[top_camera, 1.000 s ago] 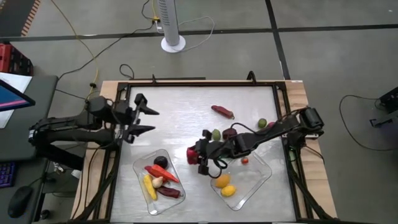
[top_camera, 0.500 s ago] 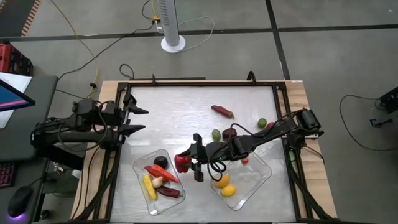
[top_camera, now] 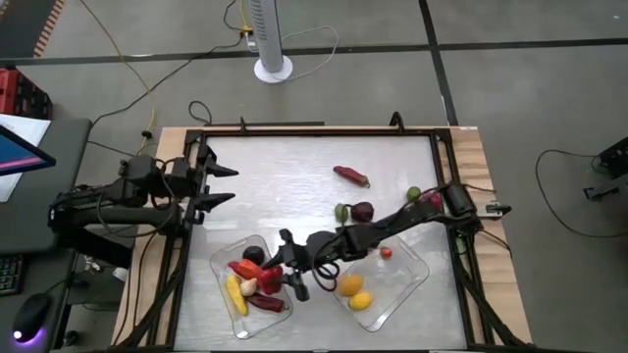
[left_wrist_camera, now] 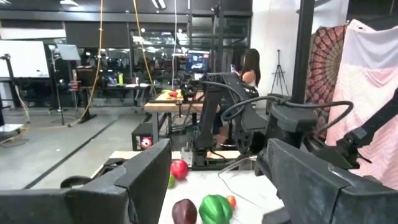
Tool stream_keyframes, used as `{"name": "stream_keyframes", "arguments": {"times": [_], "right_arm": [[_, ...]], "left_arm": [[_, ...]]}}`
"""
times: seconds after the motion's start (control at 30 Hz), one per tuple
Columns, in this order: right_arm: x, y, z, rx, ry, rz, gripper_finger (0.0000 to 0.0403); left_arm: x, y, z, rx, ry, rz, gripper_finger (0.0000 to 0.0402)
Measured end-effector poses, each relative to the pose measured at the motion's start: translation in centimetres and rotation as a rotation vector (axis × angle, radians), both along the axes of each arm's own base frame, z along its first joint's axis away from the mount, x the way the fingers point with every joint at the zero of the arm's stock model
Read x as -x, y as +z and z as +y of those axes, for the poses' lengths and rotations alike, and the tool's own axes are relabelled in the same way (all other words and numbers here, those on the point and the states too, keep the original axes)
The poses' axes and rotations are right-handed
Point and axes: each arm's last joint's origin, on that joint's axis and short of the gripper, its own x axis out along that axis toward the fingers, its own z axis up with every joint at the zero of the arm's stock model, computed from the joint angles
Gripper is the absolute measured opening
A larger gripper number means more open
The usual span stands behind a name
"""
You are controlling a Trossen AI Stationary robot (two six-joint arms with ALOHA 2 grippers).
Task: Sort produce into baskets
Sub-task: Put the red bell pepper into the left transparent bin, then put the red pepper into the left transparent bin
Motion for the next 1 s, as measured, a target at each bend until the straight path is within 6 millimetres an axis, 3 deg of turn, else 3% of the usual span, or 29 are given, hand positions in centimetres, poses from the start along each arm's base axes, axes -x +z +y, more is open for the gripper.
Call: {"name": "stream_keyframes", "arguments": {"times": [0.17, 0.43, 0.77, 0.87, 1.0], "right_arm": [[-1.3, -1.2, 0.1, 0.013, 0.009, 0.062, 0.0193], [-1.8, -1.7, 0.2, 0.017, 0.009, 0.086, 0.02], [-1.7, -1.8, 0.0, 0.023, 0.002, 0.105, 0.0263], [-0.9, -0.7, -0.9, 0.029, -0.017, 0.188, 0.027], [0.9, 2.8, -2.3, 0.086, -0.138, 0.249, 0.0271]], "left_arm": [[-0.1, -0.1, 0.0, -0.001, 0.0, 0.006, 0.0251], [-0.1, 0.0, 0.0, -0.001, 0.0, 0.005, 0.0251], [-0.1, 0.0, 0.0, -0.001, 0.0, 0.005, 0.0251], [-0.1, -0.1, 0.0, -0.001, 0.0, 0.006, 0.0251], [-0.1, -0.1, 0.0, -0.001, 0.0, 0.009, 0.0251]]}}
